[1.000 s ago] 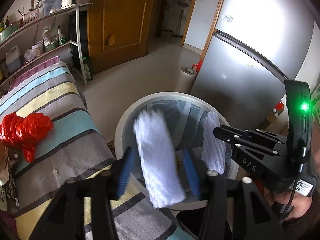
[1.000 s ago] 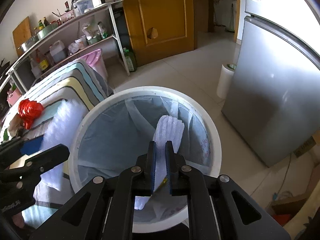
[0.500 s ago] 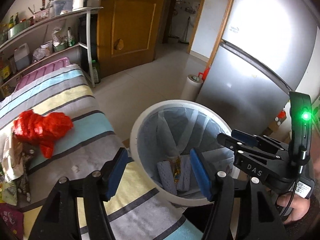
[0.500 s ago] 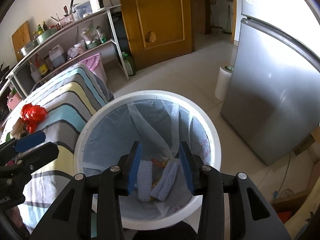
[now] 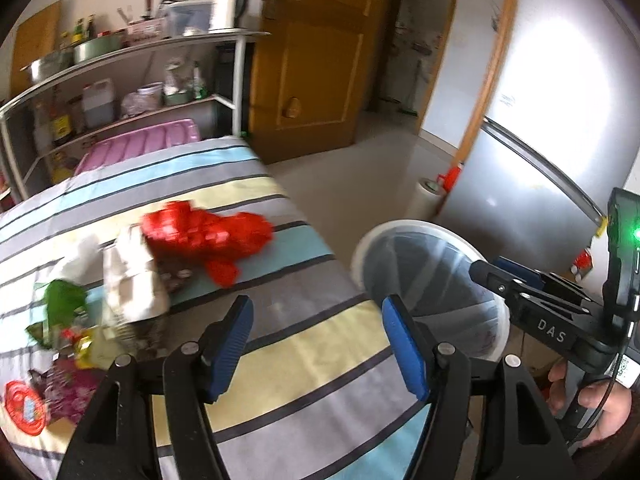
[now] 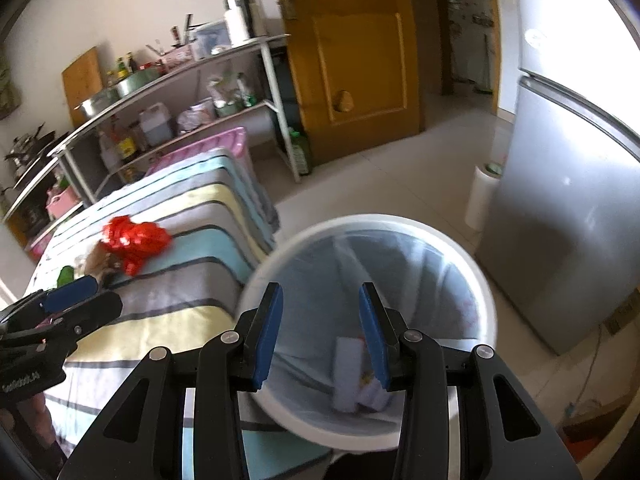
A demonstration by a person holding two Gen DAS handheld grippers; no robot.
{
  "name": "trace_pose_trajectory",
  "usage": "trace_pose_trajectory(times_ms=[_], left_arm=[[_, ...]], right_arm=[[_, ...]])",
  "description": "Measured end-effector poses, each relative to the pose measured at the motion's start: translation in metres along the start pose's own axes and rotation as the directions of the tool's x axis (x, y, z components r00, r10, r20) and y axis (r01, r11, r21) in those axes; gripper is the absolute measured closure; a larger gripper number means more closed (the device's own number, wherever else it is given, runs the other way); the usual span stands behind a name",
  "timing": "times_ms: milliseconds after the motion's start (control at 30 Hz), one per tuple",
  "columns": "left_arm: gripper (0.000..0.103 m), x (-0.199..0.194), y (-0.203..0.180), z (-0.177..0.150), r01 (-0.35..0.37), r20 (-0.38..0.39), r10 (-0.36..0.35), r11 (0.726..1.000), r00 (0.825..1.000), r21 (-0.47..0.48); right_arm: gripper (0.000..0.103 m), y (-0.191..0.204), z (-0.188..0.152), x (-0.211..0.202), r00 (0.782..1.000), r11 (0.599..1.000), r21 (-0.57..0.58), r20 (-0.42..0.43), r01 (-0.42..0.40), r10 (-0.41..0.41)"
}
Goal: Collect trash
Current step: 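Return both grippers to the trash pile on the table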
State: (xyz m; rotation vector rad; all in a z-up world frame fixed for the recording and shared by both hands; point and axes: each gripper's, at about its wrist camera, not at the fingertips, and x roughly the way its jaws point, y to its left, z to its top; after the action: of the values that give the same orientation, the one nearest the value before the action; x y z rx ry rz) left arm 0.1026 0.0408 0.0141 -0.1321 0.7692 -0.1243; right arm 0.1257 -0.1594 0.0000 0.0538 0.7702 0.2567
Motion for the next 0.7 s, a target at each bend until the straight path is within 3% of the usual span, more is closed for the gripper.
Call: trace_pose_trajectory(times_ms=[267, 700], left_arm=[[0.033, -0.034, 0.048, -0.013, -0.093, 0.043, 0.096, 0.994, 0.994, -0.060], [0.029, -0.082, 0.134, -0.044, -0.254, 0.071, 0.269, 0.952, 0.961, -0.172]], right_arm=[[0.062, 0.048, 0.004, -0.001, 0.995, 0.993, -0.068, 0.019, -0.093, 0.094], [0.062, 0.153, 0.013, 0.018, 0.961, 0.934, -0.232, -0.022, -0.273, 0.275]])
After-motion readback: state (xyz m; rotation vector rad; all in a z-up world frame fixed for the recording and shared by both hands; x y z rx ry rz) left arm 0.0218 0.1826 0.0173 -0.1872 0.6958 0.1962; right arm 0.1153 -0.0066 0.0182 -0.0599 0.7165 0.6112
